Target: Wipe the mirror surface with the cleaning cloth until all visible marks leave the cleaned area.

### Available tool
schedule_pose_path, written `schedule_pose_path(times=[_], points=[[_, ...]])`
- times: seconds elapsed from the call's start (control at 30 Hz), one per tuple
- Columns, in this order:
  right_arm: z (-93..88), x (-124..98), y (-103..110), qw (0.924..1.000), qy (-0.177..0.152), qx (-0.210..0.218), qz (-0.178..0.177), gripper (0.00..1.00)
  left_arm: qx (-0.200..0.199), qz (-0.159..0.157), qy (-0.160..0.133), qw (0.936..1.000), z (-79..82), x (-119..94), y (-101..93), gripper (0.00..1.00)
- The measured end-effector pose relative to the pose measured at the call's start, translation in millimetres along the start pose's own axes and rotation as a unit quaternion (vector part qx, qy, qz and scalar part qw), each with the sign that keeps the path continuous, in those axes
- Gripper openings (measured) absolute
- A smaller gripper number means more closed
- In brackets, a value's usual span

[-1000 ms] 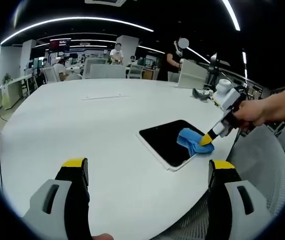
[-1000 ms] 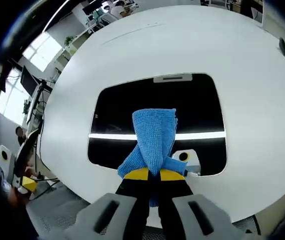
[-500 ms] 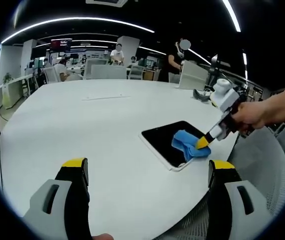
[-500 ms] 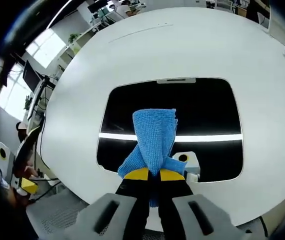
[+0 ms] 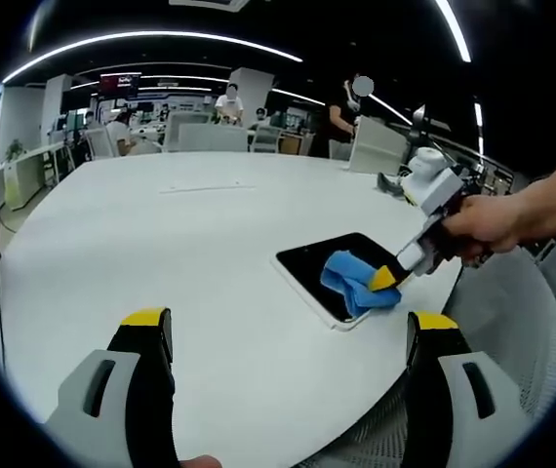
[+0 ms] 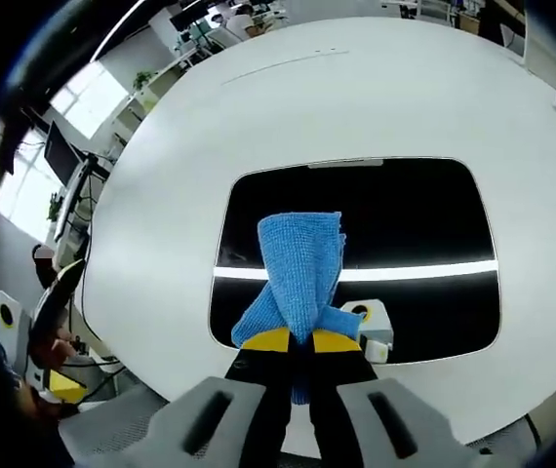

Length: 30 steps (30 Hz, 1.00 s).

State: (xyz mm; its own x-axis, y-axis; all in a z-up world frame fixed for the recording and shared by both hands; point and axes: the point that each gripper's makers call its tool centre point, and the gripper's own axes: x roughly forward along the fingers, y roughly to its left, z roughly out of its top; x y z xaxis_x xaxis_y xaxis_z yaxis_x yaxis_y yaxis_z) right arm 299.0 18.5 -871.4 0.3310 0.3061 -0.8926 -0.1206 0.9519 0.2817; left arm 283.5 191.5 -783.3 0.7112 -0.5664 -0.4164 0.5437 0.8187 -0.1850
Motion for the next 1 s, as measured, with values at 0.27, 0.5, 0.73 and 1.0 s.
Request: schedule_pose_path(times=[0.27,0.5,0.73,1.0], points=[[1.4,10,21,0.9992,0.012,-0.037,0.007,0.0,-0.002,0.003,-0.001,1.0,-0.4,-1,2.0,0.99],[3.8,16,35,0.9983,0.017,-0.055,0.008,0.0,-0.007,0.005,0.0,1.0,-2.6,-2,2.6,0.99],[3.7,18,43,0.9979,0.017,-0.06,0.019,0.0,0.001,-0.005,0.01,0.9999,-6.2,0,1.1,0.99],[5.9,17,42,0.9977,0.019,-0.063,0.018,0.0,0.004,-0.006,0.014,0.9999,-5.6,-1,3.4,0.99]])
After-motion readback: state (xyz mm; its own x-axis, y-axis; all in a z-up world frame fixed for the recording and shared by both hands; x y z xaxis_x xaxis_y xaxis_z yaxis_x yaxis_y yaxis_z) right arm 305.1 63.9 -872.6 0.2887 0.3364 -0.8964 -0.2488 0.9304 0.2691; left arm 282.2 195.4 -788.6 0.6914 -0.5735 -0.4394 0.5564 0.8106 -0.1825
